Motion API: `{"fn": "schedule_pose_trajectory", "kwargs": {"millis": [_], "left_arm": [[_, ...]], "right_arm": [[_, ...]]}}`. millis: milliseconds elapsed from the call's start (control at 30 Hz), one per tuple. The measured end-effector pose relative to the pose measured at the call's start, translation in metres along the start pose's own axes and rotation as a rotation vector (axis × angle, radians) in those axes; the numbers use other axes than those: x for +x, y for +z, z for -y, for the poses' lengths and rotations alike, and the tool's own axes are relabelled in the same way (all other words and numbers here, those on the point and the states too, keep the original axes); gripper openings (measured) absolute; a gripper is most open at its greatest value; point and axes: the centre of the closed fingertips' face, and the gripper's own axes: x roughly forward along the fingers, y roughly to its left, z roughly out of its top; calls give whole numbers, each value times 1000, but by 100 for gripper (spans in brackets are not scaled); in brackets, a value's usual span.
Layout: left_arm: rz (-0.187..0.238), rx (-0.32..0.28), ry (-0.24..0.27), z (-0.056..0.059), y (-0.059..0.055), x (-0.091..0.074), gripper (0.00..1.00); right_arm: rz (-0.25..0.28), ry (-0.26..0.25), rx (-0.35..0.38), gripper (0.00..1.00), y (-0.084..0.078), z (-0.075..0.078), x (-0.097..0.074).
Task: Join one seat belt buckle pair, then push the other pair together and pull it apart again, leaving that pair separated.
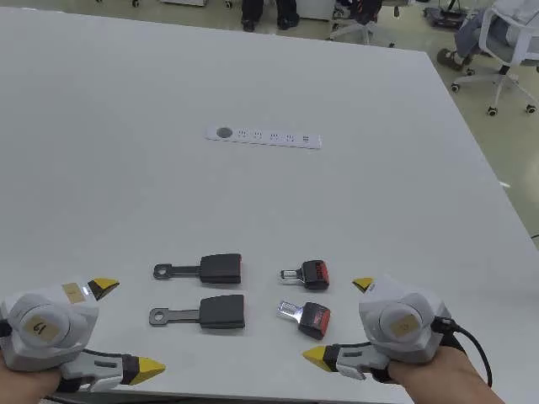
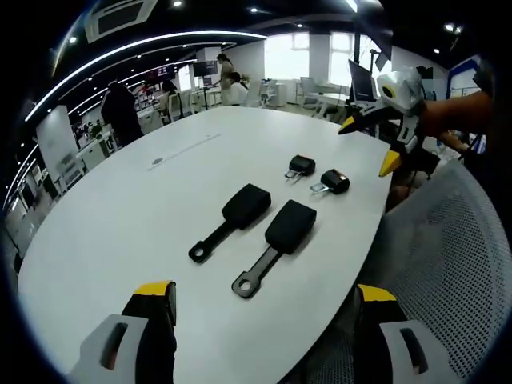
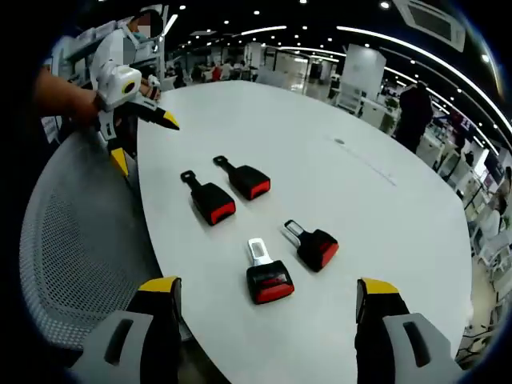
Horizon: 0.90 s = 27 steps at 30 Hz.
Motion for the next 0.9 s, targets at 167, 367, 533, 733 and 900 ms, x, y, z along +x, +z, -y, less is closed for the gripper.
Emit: {"fn": "schedule_pose_trajectory", "kwargs": {"millis": [167,367,533,733,900], "left_arm": [[-1,-11,-3,1,3,-1,88],[0,-15,-11,-3,1,2,88],[-10,3,-16,-5,-2,3,87],[-23,6,-24,-3,-5,6,82],[-25,11,-42,2,-1,10,80]], "right_arm": [[-4,9,2,84,-1,-2,0],[-2,16,5,83,0,-5,1],[0,27,-1,80,1,-7,1],[15,53,-19,70,3,-12,3],[7,77,-35,64,-1,-16,6]]}}
